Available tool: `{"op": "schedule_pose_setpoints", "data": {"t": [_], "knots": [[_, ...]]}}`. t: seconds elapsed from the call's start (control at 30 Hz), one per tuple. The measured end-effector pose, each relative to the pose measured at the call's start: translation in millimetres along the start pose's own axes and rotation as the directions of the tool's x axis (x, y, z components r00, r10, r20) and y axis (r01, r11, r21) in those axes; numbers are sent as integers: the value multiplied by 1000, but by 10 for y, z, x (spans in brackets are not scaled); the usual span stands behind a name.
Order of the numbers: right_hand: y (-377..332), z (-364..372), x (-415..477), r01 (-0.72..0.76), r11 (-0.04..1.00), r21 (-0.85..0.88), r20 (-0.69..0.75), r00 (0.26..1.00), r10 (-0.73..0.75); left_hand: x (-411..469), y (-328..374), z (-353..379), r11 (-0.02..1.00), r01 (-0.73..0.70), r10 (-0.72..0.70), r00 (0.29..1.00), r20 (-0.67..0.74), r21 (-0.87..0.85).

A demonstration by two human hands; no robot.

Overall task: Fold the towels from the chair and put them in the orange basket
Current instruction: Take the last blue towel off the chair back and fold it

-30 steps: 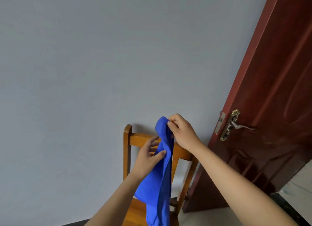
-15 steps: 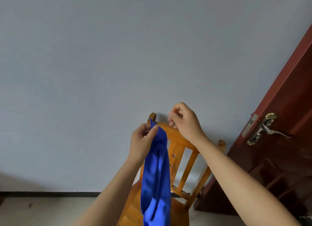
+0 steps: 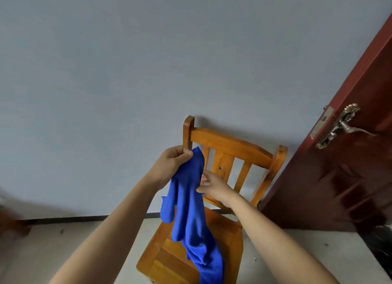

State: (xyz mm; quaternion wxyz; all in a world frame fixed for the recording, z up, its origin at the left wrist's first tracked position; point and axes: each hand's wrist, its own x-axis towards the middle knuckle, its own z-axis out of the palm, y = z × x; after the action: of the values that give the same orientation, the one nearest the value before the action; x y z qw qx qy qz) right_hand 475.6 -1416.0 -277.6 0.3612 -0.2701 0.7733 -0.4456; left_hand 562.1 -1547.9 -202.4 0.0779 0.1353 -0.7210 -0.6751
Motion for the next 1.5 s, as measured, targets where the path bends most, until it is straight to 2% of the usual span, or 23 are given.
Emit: {"op": "schedule_pose_setpoints", "data": {"t": [0.17, 0.23, 0.37, 0.53, 0.67, 0.77, 0.83, 0.9, 0.93, 1.0, 1.07, 1.13, 1.2, 1.27, 1.33, 1.37, 1.43, 1.5], "knots": [[87, 79, 9, 3, 999, 39, 39, 999, -4, -55, 227, -222, 996, -77, 74, 996, -52, -55], [169, 67, 17, -35, 997, 75, 69, 997, 30, -96, 363, -375, 984, -135, 119, 984, -134, -113], [264, 5, 40, -128, 992, -23, 205, 970, 130, -188, 525, -774, 950, -247, 178, 931, -318, -192], [303, -81, 99, -175, 978, -110, 272, 941, 199, -309, 446, -1214, 932, -293, 152, 850, -504, -213], [309, -163, 143, -171, 963, -206, 257, 941, 222, -406, 347, -1408, 928, -289, 90, 789, -608, -237], [201, -359, 266, -139, 950, -280, 130, 975, 181, -473, 250, -1480, 915, -278, 22, 757, -653, -291], [75, -490, 354, -123, 961, -249, -85, 991, 105, -504, 162, -1510, 909, -250, -48, 732, -679, -334], [-29, -555, 442, -119, 969, -215, -302, 952, 50, -527, 37, -1484, 918, -182, -127, 708, -695, -352], [-48, -537, 485, -120, 955, -270, -350, 936, 19, -539, -35, -1434, 920, -144, -165, 700, -695, -365], [-66, -374, 500, -116, 916, -385, -318, 948, -14, -547, -180, -1264, 903, -92, -242, 697, -675, -419], [17, -46, 457, -82, 928, -363, -184, 983, 15, -554, -280, -1035, 850, -74, -324, 707, -629, -522], [161, 351, 338, -31, 951, -309, 23, 999, 40, -533, -360, -819, 762, -52, -431, 702, -567, -645], [264, 689, 133, 32, 966, -258, 182, 983, 16, -508, -427, -626, 667, -24, -537, 678, -503, -744], [340, 931, -44, 55, 989, -140, 253, 967, -18, -510, -470, -465, 592, -27, -606, 645, -467, -805], [431, 1112, -156, 57, 994, -90, 236, 971, -34, -543, -497, -321, 544, -49, -655, 599, -461, -838], [492, 1208, -193, 40, 991, -125, 179, 984, -17, -571, -508, -260, 524, -66, -672, 581, -459, -849], [580, 1367, -251, -37, 974, -222, 8, 999, 39, -628, -540, -168, 440, -130, -705, 562, -432, -888], [662, 1417, -266, -84, 952, -295, -177, 984, 32, -692, -568, -77, 350, -176, -734, 559, -386, -920]]}}
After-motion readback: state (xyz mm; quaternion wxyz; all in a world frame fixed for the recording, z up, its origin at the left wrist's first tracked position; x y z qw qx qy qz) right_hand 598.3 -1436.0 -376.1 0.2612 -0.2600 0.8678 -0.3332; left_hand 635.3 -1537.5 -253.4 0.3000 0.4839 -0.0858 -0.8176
